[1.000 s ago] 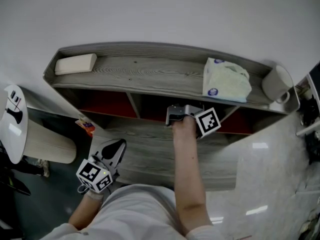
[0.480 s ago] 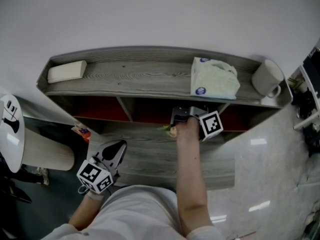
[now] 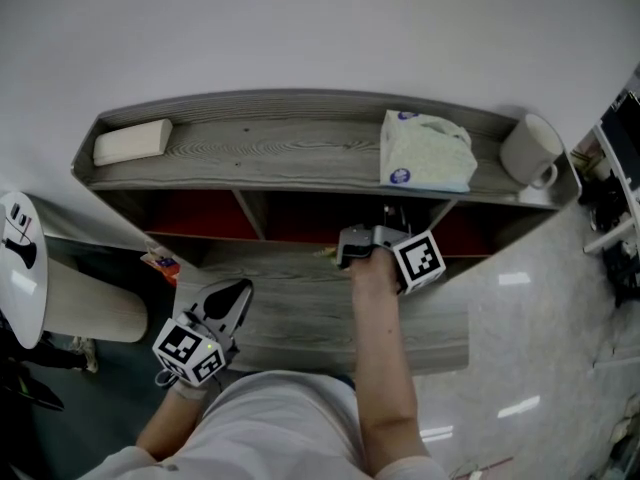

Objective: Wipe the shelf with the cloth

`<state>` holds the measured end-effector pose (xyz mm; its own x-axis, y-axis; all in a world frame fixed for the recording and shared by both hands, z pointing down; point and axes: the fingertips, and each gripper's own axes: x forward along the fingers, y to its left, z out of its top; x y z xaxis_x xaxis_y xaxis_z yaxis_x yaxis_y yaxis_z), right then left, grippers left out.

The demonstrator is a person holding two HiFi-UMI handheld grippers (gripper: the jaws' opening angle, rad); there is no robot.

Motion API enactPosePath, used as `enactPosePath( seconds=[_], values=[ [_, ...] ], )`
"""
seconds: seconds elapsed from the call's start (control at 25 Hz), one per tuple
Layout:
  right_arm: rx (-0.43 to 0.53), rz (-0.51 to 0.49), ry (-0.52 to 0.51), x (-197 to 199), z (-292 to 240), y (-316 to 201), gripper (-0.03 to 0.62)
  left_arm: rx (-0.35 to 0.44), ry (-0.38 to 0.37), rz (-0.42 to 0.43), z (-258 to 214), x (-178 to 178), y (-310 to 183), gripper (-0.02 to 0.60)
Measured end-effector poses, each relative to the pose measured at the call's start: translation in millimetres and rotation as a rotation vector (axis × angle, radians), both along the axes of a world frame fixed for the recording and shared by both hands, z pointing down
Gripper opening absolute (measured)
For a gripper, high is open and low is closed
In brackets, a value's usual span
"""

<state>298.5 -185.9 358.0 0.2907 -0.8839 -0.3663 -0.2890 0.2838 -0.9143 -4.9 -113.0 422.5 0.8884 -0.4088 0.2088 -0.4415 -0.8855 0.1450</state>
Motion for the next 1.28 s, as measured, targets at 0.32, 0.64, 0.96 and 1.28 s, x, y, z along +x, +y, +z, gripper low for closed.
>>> enactPosePath(
  seconds=[0.32, 0.64, 0.96, 1.28],
  values=[
    [-0.098, -0.013, 0.202, -29, -4, 54, 0.100, 0.006, 0.022, 0.067, -4, 12, 7, 0.015],
    [-0.229, -0.028, 0.621, -81, -6, 104, 0.100, -0.001, 0.049, 0.138, -7, 28, 20, 0.015],
    [-0.399, -0.052, 1.031, -132, 26, 127, 0.100, -0.007, 0.070, 0.167, -7, 33, 28, 0.015],
    [-0.509, -0.060, 1.271, -159, 51, 132, 0.101, -0.014, 0.069, 0.155, -3, 25, 22, 0.015]
  ],
)
